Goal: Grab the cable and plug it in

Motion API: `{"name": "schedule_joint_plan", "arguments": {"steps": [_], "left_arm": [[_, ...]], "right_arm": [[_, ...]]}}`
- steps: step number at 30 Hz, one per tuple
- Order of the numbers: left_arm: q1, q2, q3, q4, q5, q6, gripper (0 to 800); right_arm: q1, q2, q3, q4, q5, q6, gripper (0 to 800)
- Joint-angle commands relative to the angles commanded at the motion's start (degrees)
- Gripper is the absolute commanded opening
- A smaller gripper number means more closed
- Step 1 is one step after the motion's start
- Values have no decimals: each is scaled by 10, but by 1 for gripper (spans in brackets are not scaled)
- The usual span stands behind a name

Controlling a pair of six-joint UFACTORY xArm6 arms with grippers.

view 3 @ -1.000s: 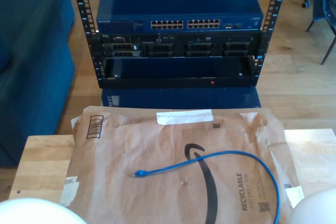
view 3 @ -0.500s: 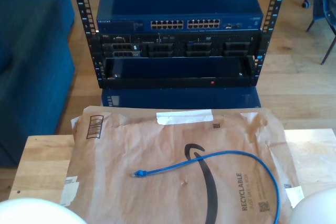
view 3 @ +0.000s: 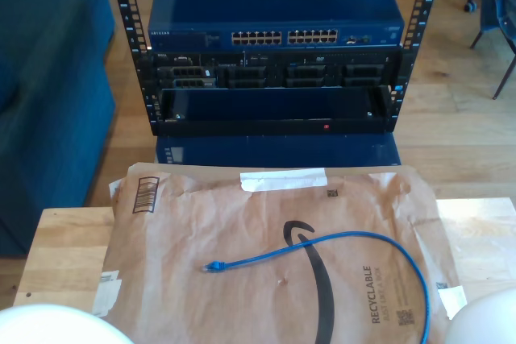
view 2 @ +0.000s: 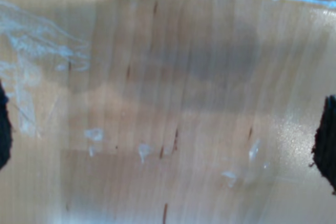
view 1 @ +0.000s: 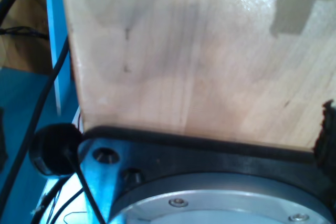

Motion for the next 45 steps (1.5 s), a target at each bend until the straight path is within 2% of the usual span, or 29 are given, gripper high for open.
{"name": "schedule_joint_plan", "arguments": {"steps": [35, 37, 40, 45], "left_arm": [[0, 0, -1, 1, 1, 1, 800], [-1, 0, -1, 2, 2, 0, 800], [0, -1, -15, 4, 13, 0, 800], [-5, -5, -70, 4, 109, 1, 800]], "right_arm": [[-1, -3, -7, -2, 8, 3, 797], [-1, -4, -25, -3, 37, 4, 797], [0, -4, -90, -3, 143, 28, 797], [2, -3, -202, -3, 279, 77, 796]]}}
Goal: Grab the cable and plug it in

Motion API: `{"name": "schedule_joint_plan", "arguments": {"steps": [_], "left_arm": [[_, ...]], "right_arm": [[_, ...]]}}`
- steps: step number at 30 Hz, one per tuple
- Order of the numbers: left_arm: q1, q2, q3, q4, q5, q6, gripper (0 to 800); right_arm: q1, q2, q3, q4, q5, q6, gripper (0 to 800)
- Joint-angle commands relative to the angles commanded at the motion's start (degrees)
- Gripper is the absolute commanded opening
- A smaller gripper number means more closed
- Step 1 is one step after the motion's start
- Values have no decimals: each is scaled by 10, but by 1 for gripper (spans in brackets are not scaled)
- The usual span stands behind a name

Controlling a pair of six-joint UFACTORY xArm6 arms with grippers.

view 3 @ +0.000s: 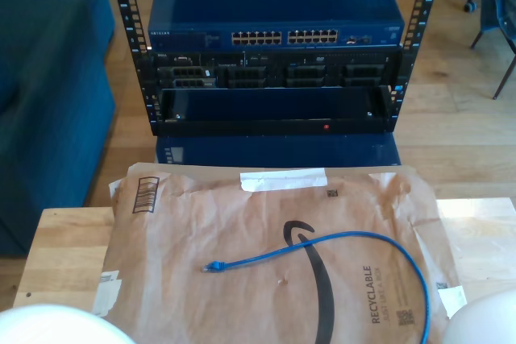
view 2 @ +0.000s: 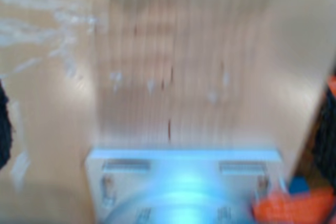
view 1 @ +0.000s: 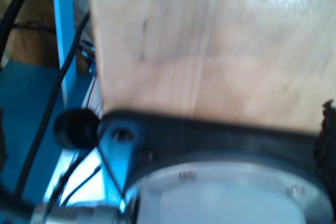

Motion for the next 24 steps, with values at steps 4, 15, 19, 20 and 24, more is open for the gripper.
{"name": "schedule_joint_plan", "arguments": {"steps": [4, 15, 19, 20, 24], "left_arm": [[-34, -9, -77, -10, 83, -6, 800], [-274, -3, -251, -73, 149, -219, 800], [-382, -4, -267, -72, 156, -337, 800], [-406, -4, -272, -73, 163, -353, 800], [-501, -2, -298, -73, 175, -437, 800]], "right_arm": [[33, 4, -84, 0, 74, 73, 796], [290, 10, -171, 1, 99, 410, 796], [422, 10, -200, 0, 129, 533, 794], [452, 10, -208, 1, 141, 558, 794], [577, 10, -222, 3, 149, 671, 793]]}}
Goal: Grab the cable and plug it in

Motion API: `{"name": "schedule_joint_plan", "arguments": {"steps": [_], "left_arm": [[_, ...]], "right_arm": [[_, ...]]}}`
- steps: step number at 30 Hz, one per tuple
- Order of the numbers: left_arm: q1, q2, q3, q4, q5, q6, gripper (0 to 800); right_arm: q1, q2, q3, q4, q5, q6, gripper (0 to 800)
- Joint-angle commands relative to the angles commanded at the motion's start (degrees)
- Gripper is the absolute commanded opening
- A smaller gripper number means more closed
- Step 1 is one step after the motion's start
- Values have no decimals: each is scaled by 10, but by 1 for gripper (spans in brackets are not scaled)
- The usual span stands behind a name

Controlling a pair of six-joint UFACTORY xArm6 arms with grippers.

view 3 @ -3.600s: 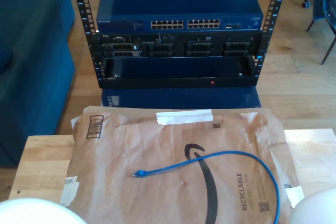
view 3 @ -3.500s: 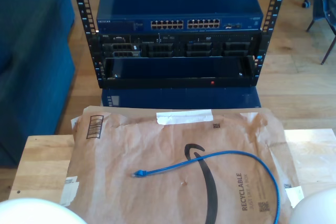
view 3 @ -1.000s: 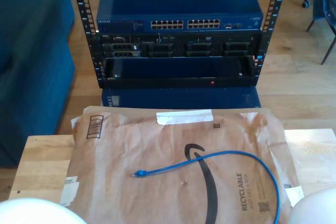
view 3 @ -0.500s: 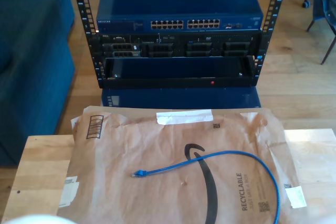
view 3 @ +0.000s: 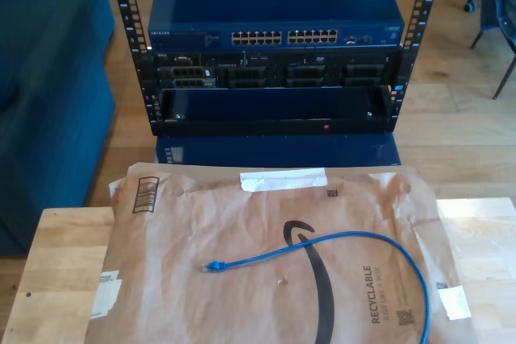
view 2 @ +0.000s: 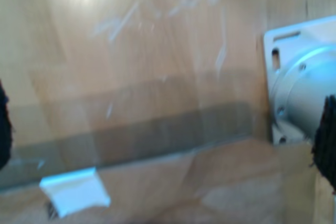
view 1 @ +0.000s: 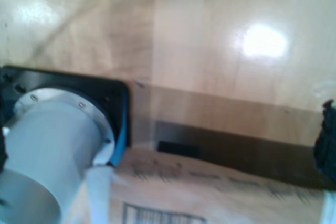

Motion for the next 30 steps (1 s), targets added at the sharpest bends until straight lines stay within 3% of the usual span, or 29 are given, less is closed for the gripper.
{"name": "schedule_joint_plan", "arguments": {"steps": [8, 14, 19, 25, 30], "left_arm": [[-142, 1, -14, -1, 0, -145, 800], [-221, 16, -8, -17, -2, -228, 800], [-243, 22, -8, -41, -6, -248, 800], [-243, 24, -5, -61, -7, -249, 800], [-243, 50, -7, -63, -14, -255, 800]], "right_arm": [[320, 60, -44, 31, -5, 280, 793], [501, 163, -67, 36, -117, 396, 794], [604, 240, -69, 36, -234, 448, 794], [679, 354, -114, 34, -330, 468, 793], [695, 437, -146, 33, -366, 491, 793]]}}
